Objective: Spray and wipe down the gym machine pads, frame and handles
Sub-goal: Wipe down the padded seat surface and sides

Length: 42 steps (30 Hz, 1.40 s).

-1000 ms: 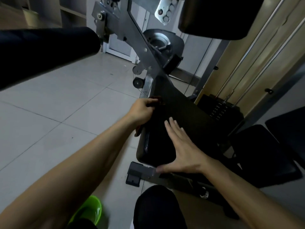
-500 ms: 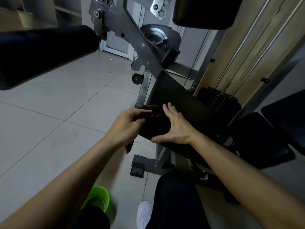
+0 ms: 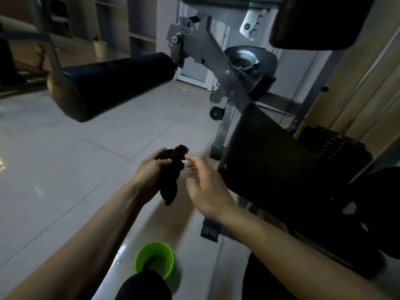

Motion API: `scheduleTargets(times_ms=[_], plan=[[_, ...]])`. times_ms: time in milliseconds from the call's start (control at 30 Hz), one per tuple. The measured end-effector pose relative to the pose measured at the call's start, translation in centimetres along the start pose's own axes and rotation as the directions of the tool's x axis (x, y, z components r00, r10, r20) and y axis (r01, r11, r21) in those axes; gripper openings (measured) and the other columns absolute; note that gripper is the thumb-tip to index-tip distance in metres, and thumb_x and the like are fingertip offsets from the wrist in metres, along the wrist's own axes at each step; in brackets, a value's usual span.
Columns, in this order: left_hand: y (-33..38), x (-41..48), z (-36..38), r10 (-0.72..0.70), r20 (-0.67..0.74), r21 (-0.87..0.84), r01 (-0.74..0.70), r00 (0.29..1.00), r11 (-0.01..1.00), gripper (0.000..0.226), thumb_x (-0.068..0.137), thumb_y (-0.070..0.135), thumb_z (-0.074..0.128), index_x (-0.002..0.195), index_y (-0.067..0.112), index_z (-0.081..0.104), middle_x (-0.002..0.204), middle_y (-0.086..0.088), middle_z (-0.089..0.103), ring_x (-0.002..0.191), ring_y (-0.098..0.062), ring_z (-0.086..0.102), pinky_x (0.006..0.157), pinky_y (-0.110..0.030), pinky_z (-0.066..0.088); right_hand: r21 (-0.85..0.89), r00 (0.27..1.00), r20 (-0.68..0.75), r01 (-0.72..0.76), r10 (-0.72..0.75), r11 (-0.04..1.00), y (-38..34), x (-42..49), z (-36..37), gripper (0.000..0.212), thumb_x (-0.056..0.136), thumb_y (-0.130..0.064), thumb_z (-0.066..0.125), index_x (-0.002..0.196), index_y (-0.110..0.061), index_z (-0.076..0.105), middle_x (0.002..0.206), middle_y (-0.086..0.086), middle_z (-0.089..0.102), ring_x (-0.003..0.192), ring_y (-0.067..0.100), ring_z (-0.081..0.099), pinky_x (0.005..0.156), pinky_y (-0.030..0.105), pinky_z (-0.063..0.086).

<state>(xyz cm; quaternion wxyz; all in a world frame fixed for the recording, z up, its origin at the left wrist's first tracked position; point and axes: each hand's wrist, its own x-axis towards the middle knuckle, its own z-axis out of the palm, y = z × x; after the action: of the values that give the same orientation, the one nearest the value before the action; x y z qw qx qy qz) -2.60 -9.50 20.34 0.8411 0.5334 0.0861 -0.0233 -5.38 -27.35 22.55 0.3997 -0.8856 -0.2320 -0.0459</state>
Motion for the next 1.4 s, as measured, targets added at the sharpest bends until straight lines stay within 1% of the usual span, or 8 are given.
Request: scheduleTargets(times_ms=[133, 300, 500, 867, 967, 1167, 1300, 1400], plan=[[-0.8, -1.3, -0.8, -0.067, -0.047, -0.122, 0.061, 0.997, 0.991, 0.034, 0.097, 0.003, 0.045, 0.127, 0.002, 0.061, 0.116, -0.033, 0.069, 0.098, -0.042, 0.068, 0.081, -0.042, 0.056, 0.673, 0.704, 0.454, -0.673, 0.546, 0.307, 5.2, 1.8, 7.3, 0.044, 0.102, -0.046, 0.053, 0.135, -0.017, 0.059, 0.143, 0.009, 0.059, 0.131, 0.023, 0.052, 0.097, 0.035, 0.039], [-5.4, -0.5, -3.7, -0.042, -0.005, 0.409, 0.04, 0.999, 0.912, 0.045, 0.073, 0.008, 0.057, 0.116, 0.005, 0.07, 0.109, -0.017, 0.076, 0.104, -0.037, 0.071, 0.094, -0.046, 0.057, 0.664, 0.618, 0.748, -0.696, 0.243, -0.273, 8.5, 0.2, 12.4, 0.08, 0.082, -0.068, 0.057, 0.127, -0.004, 0.071, 0.128, 0.025, 0.066, 0.108, 0.041, 0.07, 0.091, 0.046, 0.056], [-10.3, -0.1, -7.1, -0.142, 0.149, 0.94, -0.096, 0.979, 0.326, 0.049, 0.069, 0.012, 0.068, 0.116, 0.025, 0.071, 0.107, 0.006, 0.071, 0.092, -0.012, 0.069, 0.082, -0.035, 0.06, 0.534, 0.501, 0.844, -0.818, 0.193, -0.211, 14.0, -0.3, 14.6, 0.064, 0.099, -0.055, 0.046, 0.13, -0.005, 0.07, 0.129, 0.023, 0.066, 0.114, 0.038, 0.064, 0.098, 0.041, 0.055], [-19.9, -2.0, -11.4, 0.238, 0.279, 0.878, -0.347, 0.93, 0.33, 0.051, 0.097, 0.043, 0.064, 0.144, 0.031, 0.05, 0.127, 0.013, 0.062, 0.114, -0.005, 0.059, 0.097, -0.03, 0.05, 0.405, 0.338, 0.898, -0.886, 0.283, -0.227, 17.6, -1.5, 18.0, 0.036, 0.103, -0.013, 0.033, 0.087, -0.008, 0.065, 0.067, 0.004, 0.053, 0.043, 0.007, 0.042, 0.032, 0.015, 0.02], [-21.3, -1.3, -11.7, 0.339, 0.24, 0.924, -0.321, 0.91, 0.207, 0.031, 0.101, 0.044, 0.049, 0.128, 0.032, 0.061, 0.105, 0.01, 0.063, 0.094, -0.009, 0.058, 0.08, -0.029, 0.049, 0.405, 0.371, 0.848, -0.914, 0.379, -0.012, 17.2, -1.8, 19.3, 0.045, 0.11, -0.037, 0.03, 0.083, -0.016, 0.059, 0.065, -0.001, 0.051, 0.041, 0.008, 0.035, 0.034, 0.018, 0.017], [-25.1, 0.6, -12.5, -0.027, -0.358, 0.599, 0.251, 0.933, 0.76, 0.019, 0.101, 0.033, 0.063, 0.111, 0.017, 0.059, 0.093, -0.005, 0.07, 0.084, -0.021, 0.066, 0.07, -0.03, 0.049, 0.031, 0.768, 0.431, -0.538, 0.474, 0.842, 17.7, -3.2, 21.9, 0.057, 0.104, -0.066, 0.032, 0.118, -0.016, 0.057, 0.109, 0.005, 0.065, 0.093, 0.023, 0.062, 0.073, 0.036, 0.05], [-27.3, 0.2, -13.4, -0.11, -0.467, 0.593, 0.403, 0.877, 0.697, 0.019, 0.1, 0.038, 0.059, 0.11, 0.022, 0.059, 0.096, -0.01, 0.073, 0.09, -0.029, 0.069, 0.079, -0.04, 0.058, 0.033, 0.755, 0.449, -0.548, 0.478, 0.836, 18.8, -5.0, 24.3, 0.034, 0.108, -0.049, 0.036, 0.113, -0.018, 0.05, 0.1, 0.002, 0.062, 0.087, 0.021, 0.061, 0.071, 0.039, 0.052], [-28.3, -1.9, -13.6, 0.268, -0.257, 0.934, 0.167, 0.929, 0.316, 0.031, 0.102, 0.05, 0.042, 0.115, 0.029, 0.06, 0.111, 0.002, 0.067, 0.101, -0.023, 0.063, 0.08, -0.037, 0.052, 0.247, 0.491, 0.554, -0.868, 0.672, 0.43, 18.4, -4.7, 26.1, 0.029, 0.106, -0.032, 0.037, 0.094, -0.016, 0.058, 0.071, 0.004, 0.056, 0.051, 0.015, 0.048, 0.043, 0.025, 0.033]])
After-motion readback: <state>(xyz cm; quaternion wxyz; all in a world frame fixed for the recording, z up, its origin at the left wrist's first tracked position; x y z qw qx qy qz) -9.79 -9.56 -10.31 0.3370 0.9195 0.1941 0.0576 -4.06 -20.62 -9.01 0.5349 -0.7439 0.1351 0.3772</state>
